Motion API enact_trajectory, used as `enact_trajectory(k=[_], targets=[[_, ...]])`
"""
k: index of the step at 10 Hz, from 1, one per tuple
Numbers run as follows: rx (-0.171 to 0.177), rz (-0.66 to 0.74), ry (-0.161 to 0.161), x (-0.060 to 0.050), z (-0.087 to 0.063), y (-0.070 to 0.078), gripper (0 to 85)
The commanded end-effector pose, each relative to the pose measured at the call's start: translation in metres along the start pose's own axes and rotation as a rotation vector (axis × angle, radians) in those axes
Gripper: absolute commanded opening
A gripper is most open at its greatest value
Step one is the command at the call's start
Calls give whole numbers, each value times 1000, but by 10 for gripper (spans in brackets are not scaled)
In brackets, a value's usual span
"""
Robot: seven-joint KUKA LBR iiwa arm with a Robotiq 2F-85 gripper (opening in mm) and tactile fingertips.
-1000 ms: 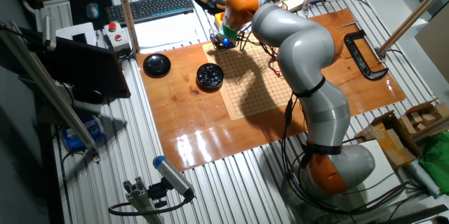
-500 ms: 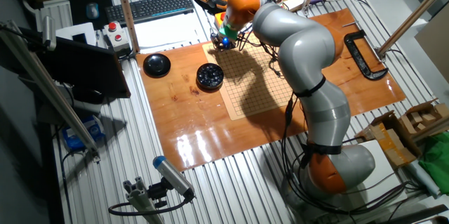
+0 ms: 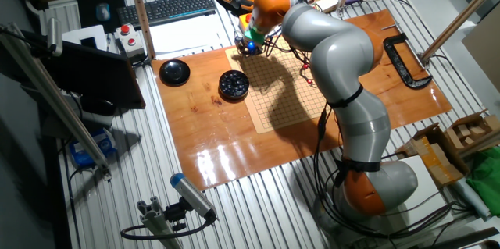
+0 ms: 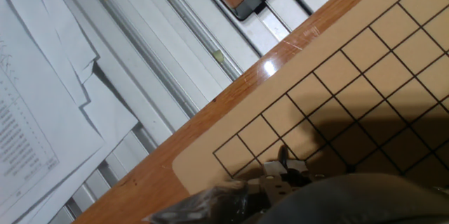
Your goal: Play the first move as black on the 3-4 point in the upper right corner of the Go board
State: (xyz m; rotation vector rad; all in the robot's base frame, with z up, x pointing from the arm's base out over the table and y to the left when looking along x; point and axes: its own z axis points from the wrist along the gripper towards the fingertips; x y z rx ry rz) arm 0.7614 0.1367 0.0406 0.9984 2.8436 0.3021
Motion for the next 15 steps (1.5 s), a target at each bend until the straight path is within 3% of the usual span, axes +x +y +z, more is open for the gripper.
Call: enact_trajectory(k=[1, 12, 15], targets=[[3, 14, -2, 0, 0, -1, 10], [-6, 56, 2, 1, 1, -1, 7], [-7, 53, 0, 1, 1, -2, 133]])
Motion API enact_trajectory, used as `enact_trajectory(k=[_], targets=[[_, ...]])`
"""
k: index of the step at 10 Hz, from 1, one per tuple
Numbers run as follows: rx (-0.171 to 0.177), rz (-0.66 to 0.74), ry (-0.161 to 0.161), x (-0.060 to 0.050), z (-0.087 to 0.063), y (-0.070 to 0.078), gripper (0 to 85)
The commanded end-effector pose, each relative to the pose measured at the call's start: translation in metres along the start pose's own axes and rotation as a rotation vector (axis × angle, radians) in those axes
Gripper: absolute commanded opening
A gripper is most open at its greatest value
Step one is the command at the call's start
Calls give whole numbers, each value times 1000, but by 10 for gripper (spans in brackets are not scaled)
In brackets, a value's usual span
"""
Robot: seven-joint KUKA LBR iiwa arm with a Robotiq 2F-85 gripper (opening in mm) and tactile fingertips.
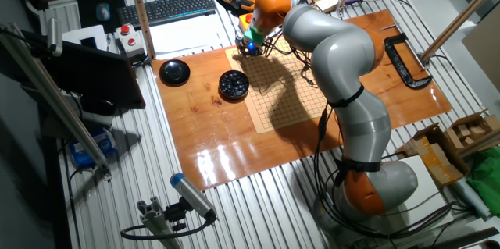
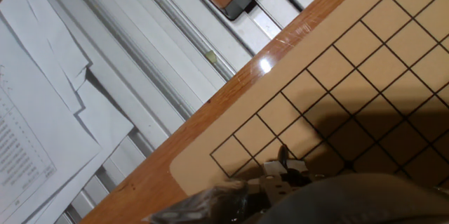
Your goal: Play the first move as black on the 3-4 point in the upper right corner of the Go board
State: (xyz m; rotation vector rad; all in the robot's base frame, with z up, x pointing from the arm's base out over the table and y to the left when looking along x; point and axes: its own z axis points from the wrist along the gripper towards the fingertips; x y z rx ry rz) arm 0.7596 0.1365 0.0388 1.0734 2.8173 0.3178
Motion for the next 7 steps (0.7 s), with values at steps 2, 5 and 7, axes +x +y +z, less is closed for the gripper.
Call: enact_trajectory(k=[2, 5, 7], targets=[[-4, 2, -2, 0, 0, 0, 127], [-5, 2, -3, 0, 1, 0, 127], [-8, 2, -9, 0, 1, 0, 127]])
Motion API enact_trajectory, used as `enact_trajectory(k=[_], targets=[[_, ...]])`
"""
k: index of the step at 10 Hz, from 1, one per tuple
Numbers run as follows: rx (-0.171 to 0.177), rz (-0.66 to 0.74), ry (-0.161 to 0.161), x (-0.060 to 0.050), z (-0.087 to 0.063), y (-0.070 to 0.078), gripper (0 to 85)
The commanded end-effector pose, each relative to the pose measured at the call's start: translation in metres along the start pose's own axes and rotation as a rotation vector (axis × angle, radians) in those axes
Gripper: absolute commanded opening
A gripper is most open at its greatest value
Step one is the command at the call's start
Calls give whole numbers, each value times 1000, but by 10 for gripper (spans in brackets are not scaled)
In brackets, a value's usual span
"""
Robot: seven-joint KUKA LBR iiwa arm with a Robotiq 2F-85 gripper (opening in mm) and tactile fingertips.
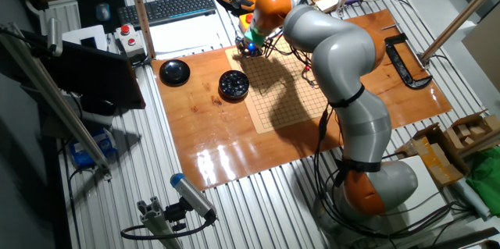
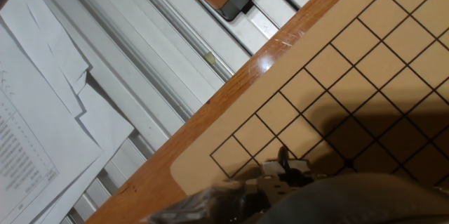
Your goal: Play the first move as black on the 3-4 point in the upper right corner of the Go board
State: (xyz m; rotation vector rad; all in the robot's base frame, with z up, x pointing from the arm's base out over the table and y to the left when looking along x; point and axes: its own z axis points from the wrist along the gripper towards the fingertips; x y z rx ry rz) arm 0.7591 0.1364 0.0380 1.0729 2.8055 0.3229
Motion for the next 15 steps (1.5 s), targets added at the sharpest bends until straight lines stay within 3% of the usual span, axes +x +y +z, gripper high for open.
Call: enact_trajectory(k=[1, 11, 15], targets=[[-1, 0, -1, 0, 0, 0, 127], [0, -6, -23, 0, 2, -2, 217], [23, -35, -44, 0, 1, -2, 237]])
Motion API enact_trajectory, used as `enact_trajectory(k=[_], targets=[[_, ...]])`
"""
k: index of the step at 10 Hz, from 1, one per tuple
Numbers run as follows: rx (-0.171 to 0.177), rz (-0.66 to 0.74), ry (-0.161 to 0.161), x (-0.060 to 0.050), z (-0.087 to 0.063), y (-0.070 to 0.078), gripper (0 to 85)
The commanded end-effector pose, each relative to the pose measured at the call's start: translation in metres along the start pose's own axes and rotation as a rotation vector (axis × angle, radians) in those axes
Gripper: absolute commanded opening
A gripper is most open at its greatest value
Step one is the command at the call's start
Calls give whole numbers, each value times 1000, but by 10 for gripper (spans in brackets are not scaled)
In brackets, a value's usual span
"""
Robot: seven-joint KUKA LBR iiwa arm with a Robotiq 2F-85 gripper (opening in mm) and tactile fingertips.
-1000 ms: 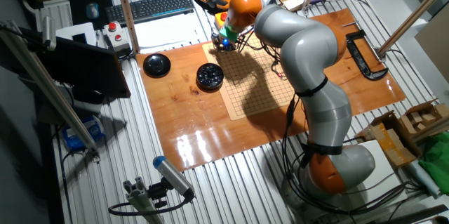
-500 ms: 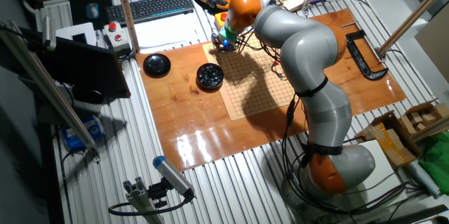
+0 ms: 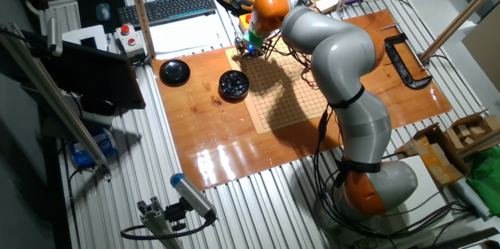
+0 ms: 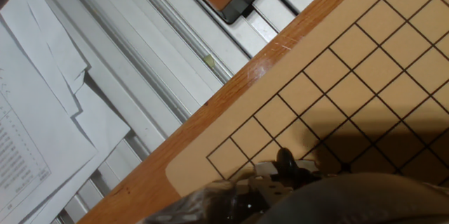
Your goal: Play the first move as black on the 3-4 point in the upper right corner of the Go board
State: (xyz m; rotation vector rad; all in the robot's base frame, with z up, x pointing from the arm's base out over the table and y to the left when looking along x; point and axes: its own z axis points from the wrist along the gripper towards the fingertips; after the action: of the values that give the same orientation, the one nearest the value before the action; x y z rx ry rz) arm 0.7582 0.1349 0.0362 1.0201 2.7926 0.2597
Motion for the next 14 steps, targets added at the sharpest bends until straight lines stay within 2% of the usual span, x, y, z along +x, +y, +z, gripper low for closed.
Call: enact_trajectory(k=[1, 8, 10, 13, 14], targets=[[6, -10, -5, 0, 0, 0, 237], [60, -62, -33, 1, -6, -12, 243], [63, -64, -34, 2, -9, -12, 243], [88, -82, -29, 5, -31, -10, 207], [92, -84, -29, 7, -40, -9, 130]])
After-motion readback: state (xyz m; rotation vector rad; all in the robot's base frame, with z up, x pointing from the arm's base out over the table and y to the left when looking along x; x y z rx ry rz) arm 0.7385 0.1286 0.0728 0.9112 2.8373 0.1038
